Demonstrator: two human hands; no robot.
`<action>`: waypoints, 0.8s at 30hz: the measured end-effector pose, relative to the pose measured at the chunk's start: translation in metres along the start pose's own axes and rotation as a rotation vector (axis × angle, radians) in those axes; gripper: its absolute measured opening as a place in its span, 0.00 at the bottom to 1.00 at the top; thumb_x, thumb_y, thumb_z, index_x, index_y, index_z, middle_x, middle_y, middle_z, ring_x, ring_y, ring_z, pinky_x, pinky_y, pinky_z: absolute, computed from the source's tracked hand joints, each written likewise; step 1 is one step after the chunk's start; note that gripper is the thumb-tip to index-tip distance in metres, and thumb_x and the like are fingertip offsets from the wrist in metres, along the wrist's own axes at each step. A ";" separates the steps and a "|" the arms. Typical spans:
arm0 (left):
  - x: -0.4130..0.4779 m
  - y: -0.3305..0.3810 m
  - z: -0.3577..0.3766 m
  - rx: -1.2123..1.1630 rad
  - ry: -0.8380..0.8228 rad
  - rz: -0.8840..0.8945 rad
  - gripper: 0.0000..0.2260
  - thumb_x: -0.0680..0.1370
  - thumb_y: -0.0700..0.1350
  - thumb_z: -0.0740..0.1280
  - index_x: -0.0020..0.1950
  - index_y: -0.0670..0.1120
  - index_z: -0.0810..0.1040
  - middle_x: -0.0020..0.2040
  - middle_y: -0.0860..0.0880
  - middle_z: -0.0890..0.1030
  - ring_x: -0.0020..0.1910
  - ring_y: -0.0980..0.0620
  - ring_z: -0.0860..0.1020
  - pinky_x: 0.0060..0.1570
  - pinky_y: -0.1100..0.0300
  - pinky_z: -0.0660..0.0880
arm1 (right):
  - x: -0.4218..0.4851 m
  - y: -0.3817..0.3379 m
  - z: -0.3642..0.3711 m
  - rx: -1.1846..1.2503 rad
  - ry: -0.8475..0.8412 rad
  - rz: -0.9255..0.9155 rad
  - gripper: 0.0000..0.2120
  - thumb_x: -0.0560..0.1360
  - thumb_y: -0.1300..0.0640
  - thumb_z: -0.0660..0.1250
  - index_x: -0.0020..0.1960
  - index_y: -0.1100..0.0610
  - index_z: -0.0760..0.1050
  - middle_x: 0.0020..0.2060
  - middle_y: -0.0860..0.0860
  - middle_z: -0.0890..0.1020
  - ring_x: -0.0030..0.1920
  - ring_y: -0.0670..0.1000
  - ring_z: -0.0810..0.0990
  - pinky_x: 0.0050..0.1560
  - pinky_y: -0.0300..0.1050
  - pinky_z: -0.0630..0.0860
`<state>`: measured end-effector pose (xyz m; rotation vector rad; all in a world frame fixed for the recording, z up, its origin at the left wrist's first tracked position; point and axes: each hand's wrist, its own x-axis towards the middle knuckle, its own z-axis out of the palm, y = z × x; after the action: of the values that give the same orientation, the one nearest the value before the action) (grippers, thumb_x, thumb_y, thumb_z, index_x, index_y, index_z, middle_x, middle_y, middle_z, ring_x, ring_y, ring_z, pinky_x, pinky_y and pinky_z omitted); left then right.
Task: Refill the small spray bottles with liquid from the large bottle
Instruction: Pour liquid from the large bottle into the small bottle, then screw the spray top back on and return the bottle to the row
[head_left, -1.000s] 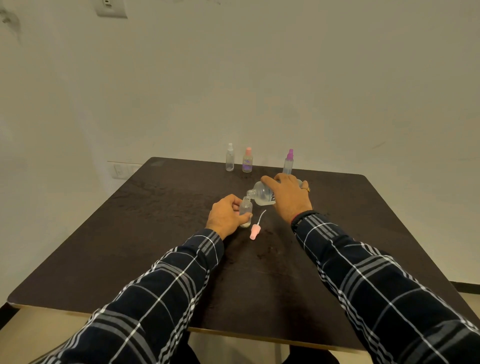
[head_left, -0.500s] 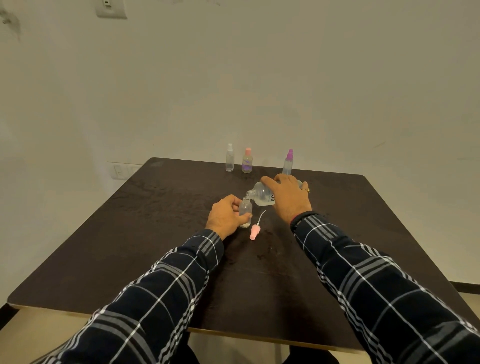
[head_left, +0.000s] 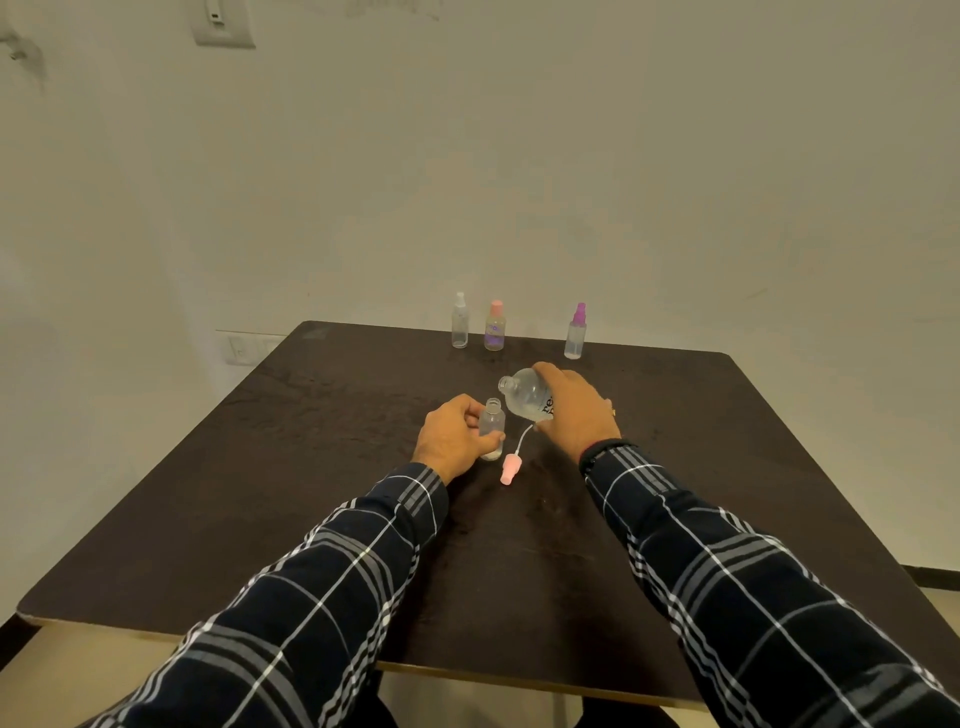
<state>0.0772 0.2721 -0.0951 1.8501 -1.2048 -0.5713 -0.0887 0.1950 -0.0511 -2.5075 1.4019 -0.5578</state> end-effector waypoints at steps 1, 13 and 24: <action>0.001 -0.001 0.000 0.000 -0.002 0.003 0.13 0.71 0.46 0.79 0.51 0.51 0.78 0.47 0.54 0.82 0.46 0.57 0.80 0.54 0.57 0.79 | -0.001 0.002 0.001 0.076 0.012 0.013 0.34 0.70 0.57 0.77 0.71 0.47 0.65 0.64 0.53 0.76 0.64 0.58 0.76 0.66 0.63 0.72; 0.000 0.000 -0.001 0.022 -0.016 0.002 0.15 0.72 0.47 0.78 0.55 0.51 0.77 0.50 0.53 0.81 0.49 0.57 0.80 0.54 0.59 0.79 | -0.011 0.024 0.004 0.621 0.155 0.217 0.35 0.70 0.56 0.78 0.71 0.52 0.65 0.67 0.53 0.75 0.66 0.56 0.74 0.68 0.55 0.72; -0.001 0.000 -0.001 0.015 -0.022 0.000 0.15 0.72 0.46 0.78 0.55 0.51 0.77 0.51 0.52 0.81 0.50 0.57 0.79 0.53 0.61 0.78 | -0.015 0.039 0.004 0.651 0.213 0.353 0.47 0.69 0.42 0.77 0.78 0.53 0.56 0.74 0.54 0.67 0.72 0.56 0.69 0.70 0.56 0.70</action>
<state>0.0775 0.2735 -0.0941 1.8609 -1.2270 -0.5853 -0.1246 0.1872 -0.0723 -1.6906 1.3936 -1.0262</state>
